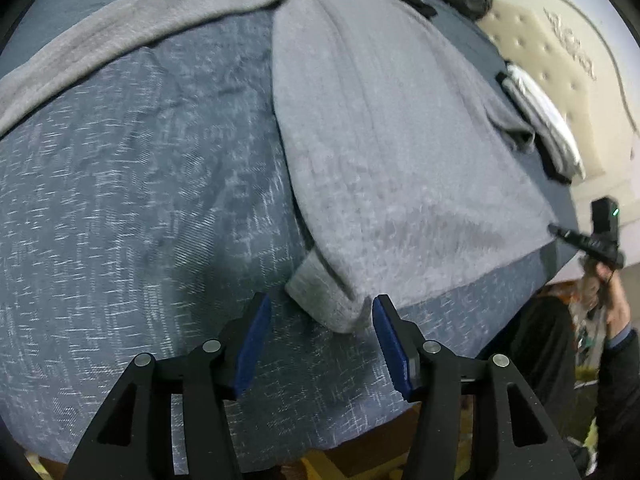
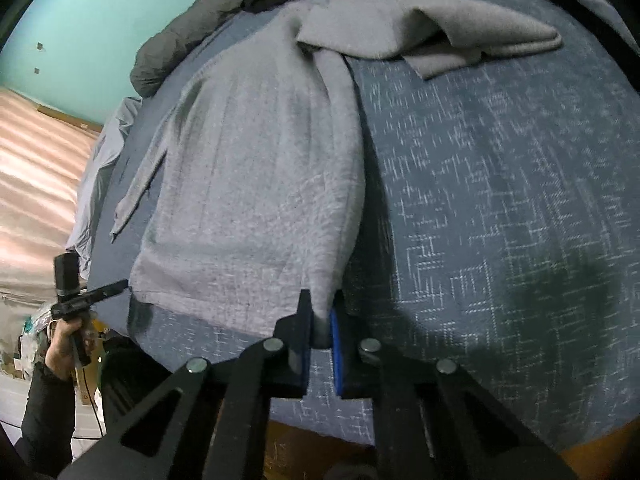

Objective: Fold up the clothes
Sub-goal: 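Grasp the hoodie hem with both tools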

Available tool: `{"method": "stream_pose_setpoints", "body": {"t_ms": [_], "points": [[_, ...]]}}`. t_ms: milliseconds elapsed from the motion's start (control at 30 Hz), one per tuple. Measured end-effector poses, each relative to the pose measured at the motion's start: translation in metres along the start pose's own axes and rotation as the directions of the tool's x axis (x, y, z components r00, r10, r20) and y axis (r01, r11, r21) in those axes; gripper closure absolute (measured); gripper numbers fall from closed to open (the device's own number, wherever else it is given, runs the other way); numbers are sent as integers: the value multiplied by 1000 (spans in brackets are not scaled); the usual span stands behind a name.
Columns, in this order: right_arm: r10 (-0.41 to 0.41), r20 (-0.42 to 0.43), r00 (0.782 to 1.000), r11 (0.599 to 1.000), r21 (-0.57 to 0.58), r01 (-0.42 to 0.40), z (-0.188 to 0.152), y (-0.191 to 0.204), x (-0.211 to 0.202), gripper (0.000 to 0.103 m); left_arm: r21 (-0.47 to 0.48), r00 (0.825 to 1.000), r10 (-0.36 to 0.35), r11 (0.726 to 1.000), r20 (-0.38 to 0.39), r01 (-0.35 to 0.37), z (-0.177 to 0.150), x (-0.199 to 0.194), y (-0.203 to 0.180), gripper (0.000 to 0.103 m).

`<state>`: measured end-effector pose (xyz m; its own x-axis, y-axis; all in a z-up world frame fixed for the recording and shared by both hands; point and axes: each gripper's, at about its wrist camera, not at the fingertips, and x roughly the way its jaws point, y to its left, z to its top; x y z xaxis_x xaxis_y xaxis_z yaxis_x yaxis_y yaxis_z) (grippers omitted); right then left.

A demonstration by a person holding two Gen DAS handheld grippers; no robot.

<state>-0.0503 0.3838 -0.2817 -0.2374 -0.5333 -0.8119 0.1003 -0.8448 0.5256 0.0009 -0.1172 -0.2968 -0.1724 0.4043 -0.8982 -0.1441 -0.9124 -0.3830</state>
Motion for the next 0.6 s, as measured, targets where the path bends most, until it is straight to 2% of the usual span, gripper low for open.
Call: {"method": "stream_pose_setpoints", "body": {"t_ms": [167,200,233,267,300,333,500,600], "points": [[4,9,1000,1000,-14,-4,0,6,-6,96,50,999,31,998,11,-32,2,9,-8,47],[5,12,1000,1000,-15,-5,0,8,-6,96,51,1000,26,998,7,-27,3,9,-8,54],[8,14,1000,1000,-11,-8,0,8,-6,96,51,1000,21,998,4,-21,4,10,-9,71],[10,17,1000,1000,-7,-10,0,8,-7,96,51,1000,16,999,0,-16,5,10,-10,79],[12,19,1000,1000,-3,-12,0,8,-8,96,60,1000,11,998,0,-11,6,8,-12,91],[22,23,999,1000,-5,-22,-1,11,-11,96,68,1000,10,998,10,-11,6,4,-16,97],[19,73,997,998,-54,-15,6,31,-43,97,114,997,-13,993,75,4,8,-44,-33,99],[14,97,995,996,-87,-6,8,44,-59,97,98,994,-43,995,97,33,9,-77,-37,99]]}}
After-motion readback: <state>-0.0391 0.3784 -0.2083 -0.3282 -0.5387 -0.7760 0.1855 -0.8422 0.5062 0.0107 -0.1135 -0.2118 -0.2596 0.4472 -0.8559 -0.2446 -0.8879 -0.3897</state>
